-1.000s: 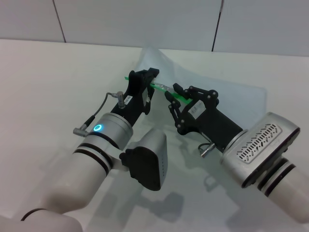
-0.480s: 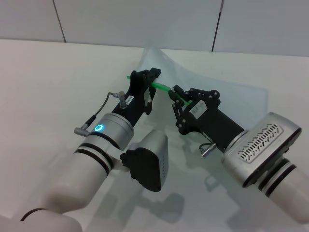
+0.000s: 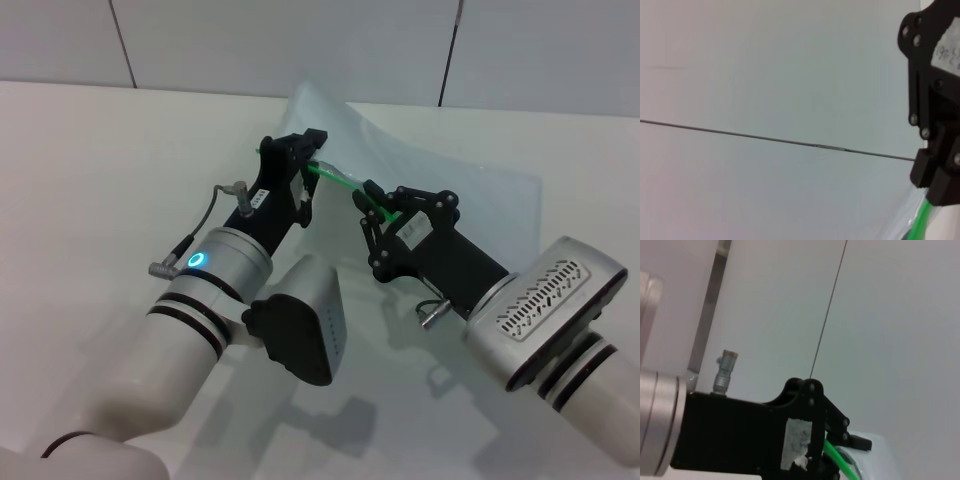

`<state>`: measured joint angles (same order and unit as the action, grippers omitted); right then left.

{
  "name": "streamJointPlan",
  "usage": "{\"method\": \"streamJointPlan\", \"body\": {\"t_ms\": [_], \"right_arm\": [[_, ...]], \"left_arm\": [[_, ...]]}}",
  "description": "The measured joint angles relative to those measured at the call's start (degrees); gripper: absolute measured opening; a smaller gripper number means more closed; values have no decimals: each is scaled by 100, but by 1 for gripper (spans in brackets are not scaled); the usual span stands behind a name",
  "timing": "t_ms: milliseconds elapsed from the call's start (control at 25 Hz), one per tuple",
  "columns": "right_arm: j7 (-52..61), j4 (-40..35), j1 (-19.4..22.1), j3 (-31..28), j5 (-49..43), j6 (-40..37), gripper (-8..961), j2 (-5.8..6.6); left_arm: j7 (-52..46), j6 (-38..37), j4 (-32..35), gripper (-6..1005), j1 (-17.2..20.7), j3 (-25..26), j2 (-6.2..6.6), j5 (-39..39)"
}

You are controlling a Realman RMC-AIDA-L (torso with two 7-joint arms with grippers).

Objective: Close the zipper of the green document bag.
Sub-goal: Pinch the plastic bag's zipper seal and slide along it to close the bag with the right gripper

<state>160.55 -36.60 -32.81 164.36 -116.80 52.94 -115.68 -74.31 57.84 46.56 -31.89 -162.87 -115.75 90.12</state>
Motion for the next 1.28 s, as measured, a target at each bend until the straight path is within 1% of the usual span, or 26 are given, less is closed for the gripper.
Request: {"method": "streamJointPlan", "body": {"t_ms": [440,1280], "right_arm": [[31,117,78,-12,1,73,80,2],[80,473,303,-231,27,138,95,-7]], "left_arm": [[-169,63,3,120,22,36,0,-3],[-438,231,-2,132,35,21,0,-4]]}}
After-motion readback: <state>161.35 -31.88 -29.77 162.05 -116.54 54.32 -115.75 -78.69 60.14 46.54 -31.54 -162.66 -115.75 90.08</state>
